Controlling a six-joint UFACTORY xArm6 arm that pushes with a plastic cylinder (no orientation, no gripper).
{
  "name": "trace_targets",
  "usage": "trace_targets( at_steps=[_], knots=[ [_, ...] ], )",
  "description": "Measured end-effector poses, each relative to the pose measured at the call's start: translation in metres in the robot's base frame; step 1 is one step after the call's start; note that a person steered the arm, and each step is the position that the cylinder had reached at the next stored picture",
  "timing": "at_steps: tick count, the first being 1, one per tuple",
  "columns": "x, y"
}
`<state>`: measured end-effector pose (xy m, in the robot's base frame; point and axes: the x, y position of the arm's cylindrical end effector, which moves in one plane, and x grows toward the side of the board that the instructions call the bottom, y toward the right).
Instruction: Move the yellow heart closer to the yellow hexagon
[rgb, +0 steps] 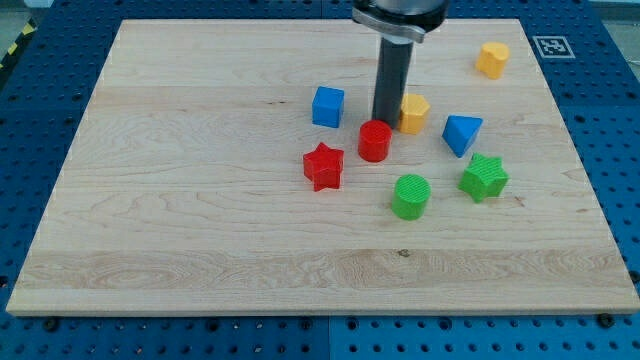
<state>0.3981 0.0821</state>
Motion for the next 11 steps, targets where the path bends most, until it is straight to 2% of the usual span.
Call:
trace_targets(
  at_steps=[2,4,7,8,9,10,11],
  knots=[
    [-0.001,0.018],
    [-0.025,0.01],
    [-0.119,0.04],
    [-0.146,0.066],
    [-0.155,0.14],
    [-0.138,0.208],
    [-0.122,0.225]
  ],
)
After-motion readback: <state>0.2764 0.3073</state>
